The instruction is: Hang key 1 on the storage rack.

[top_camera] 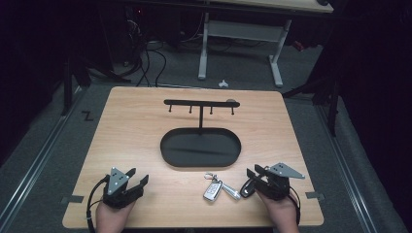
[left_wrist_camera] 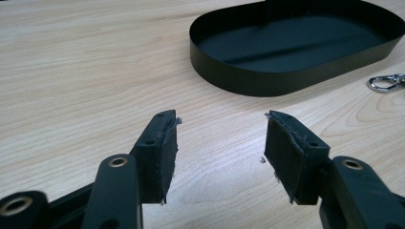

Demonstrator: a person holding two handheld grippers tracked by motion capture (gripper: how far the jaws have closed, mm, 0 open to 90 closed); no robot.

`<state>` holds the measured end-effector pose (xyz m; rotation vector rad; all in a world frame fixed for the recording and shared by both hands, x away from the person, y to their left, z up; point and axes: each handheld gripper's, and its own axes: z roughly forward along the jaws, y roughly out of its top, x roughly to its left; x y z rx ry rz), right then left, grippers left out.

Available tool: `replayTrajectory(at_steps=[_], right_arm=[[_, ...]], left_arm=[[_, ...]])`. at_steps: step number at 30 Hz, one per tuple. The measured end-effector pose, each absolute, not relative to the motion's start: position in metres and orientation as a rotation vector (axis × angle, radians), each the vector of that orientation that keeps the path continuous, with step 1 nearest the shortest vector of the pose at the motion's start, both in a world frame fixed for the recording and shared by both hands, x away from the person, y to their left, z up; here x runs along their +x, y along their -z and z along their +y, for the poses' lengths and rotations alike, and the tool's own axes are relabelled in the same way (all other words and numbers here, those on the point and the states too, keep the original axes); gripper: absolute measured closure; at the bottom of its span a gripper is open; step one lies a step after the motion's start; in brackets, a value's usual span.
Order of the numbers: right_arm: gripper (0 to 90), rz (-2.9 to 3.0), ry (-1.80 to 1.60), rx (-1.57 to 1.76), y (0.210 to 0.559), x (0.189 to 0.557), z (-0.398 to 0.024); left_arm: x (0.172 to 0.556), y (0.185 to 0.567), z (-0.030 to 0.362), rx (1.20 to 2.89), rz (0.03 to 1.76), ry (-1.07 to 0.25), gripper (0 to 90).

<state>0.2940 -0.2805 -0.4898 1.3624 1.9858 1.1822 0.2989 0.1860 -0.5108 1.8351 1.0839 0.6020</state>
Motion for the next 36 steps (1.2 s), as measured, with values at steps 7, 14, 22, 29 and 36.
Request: replayTrajectory(at_steps=[7, 14, 22, 29, 36], right_arm=[[59.2, 1.981, -1.184, 1.353, 0.489, 0.290, -0.285], [60.5, 1.977, -1.188, 1.375, 0.491, 0.288, -0.290], [76.1, 2.043, -1.181, 1.377, 0.490, 0.285, -0.290], [79.9, 2.093, -1.153, 1.383, 0.500, 0.270, -0.300], [83.7, 2.125, -1.111, 1.360, 0.503, 0.271, -0.291]], left_arm=[[0.302, 0.511, 0.182, 1.842, 1.071, -0.604, 45.0], [0.304, 0.514, 0.179, 1.862, 1.057, -0.588, 44.6], [0.304, 0.516, 0.175, 1.873, 1.030, -0.576, 43.5], [0.304, 0.518, 0.175, 1.875, 1.021, -0.558, 43.0], [0.300, 0.515, 0.170, 1.888, 0.989, -0.590, 42.1]])
